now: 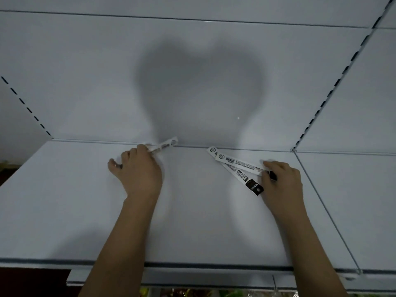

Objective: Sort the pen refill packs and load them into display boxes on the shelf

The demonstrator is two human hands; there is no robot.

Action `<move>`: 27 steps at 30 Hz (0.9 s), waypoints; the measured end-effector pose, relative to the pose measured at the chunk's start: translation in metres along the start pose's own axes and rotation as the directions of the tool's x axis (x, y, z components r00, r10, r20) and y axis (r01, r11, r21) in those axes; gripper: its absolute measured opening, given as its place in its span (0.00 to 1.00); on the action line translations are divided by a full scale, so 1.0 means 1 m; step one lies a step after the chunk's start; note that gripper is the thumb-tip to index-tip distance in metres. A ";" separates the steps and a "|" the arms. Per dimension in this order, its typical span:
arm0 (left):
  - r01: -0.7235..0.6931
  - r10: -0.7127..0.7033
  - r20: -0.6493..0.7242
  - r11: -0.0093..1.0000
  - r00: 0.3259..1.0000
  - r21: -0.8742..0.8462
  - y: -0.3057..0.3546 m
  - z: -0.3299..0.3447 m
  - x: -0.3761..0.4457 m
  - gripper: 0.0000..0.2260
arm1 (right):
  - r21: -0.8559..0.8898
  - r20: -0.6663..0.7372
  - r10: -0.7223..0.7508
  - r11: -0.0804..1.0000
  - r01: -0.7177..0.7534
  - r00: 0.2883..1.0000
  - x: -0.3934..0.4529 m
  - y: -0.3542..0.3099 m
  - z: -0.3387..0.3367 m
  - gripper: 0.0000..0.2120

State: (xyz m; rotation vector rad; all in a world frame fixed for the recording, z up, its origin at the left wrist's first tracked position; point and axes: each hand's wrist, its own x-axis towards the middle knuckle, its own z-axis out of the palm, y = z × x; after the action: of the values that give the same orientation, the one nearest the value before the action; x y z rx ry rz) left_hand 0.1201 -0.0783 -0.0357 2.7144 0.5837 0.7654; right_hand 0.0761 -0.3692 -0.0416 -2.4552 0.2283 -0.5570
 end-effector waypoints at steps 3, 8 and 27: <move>-0.006 -0.007 -0.067 0.981 0.998 -0.196 0.012 -0.022 -0.003 0.05 | -0.132 0.020 0.073 0.989 -0.070 0.997 -0.001 -0.001 0.002 0.12; -0.474 0.485 -0.097 0.760 0.869 -0.445 0.049 -0.035 -0.034 0.14 | -0.025 -0.054 0.057 0.998 -0.058 0.997 -0.004 -0.003 -0.003 0.07; -0.550 0.605 0.053 0.754 0.795 -0.359 0.050 -0.014 -0.044 0.06 | 0.096 0.076 -0.104 0.991 0.096 0.992 -0.013 -0.012 0.003 0.14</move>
State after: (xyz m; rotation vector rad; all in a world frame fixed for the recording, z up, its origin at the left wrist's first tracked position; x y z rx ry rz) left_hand 0.0929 -0.1401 -0.0260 2.5961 -0.4334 0.6713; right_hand 0.0664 -0.3546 -0.0413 -2.4029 0.0455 -0.4986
